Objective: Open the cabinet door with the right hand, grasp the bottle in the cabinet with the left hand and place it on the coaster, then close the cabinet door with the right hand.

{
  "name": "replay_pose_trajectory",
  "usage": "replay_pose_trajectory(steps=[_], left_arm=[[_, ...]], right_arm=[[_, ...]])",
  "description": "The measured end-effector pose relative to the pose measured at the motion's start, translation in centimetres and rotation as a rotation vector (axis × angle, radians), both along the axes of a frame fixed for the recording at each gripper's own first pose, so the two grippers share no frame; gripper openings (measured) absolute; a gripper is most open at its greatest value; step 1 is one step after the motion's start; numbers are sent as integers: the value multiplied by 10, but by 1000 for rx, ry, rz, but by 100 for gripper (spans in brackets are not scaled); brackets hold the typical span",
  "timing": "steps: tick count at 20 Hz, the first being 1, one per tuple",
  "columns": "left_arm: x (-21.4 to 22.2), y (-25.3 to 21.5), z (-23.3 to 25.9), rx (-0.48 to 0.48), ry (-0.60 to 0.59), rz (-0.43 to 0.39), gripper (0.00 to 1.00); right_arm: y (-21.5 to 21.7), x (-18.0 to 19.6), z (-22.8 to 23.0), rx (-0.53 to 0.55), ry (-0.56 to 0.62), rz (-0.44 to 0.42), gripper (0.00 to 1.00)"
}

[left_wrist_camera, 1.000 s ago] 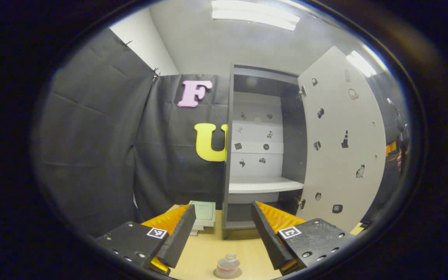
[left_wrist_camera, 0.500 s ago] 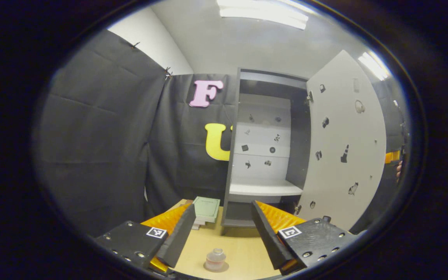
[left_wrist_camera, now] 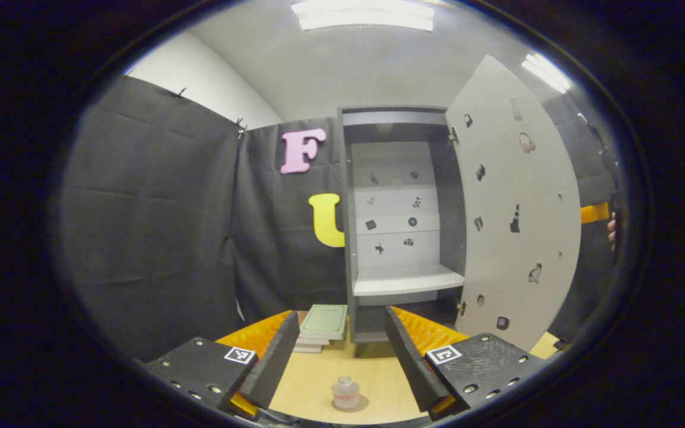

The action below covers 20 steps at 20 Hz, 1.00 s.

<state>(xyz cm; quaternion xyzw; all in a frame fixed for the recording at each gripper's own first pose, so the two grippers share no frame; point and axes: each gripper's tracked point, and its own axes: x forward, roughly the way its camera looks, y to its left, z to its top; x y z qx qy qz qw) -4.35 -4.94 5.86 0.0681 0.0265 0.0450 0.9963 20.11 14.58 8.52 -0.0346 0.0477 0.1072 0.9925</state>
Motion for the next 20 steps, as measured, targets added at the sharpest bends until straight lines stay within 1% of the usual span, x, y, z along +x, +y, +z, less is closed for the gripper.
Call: replay_pose_trajectory(steps=[1, 4, 7, 9, 13, 15, 16, 17, 20], left_arm=[[4, 2, -3, -9, 10, -10, 87], [16, 13, -6, -19, 34, -55, 87], [23, 39, -7, -20, 46, -81, 87], [28, 62, -11, -32, 55, -81, 88], [34, 109, -19, -58, 59, -72, 89], [32, 133, -23, -58, 56, -60, 89], [32, 146, -25, -61, 56, -52, 91], [31, 156, -28, -68, 61, -50, 89], [31, 185, -37, -85, 71, -41, 89]], right_arm=[[3, -1, 0, 3, -6, -11, 95], [22, -8, -3, 18, 14, -36, 95], [54, -20, -4, 9, 15, -42, 95], [79, -21, -6, 17, 16, -38, 95], [123, -20, -13, 37, 26, -62, 95], [144, -17, -14, 39, 30, -57, 95], [154, -16, -15, 33, 29, -54, 95], [164, -15, -14, 25, 26, -51, 95], [197, -6, -19, 27, 25, -28, 95]])
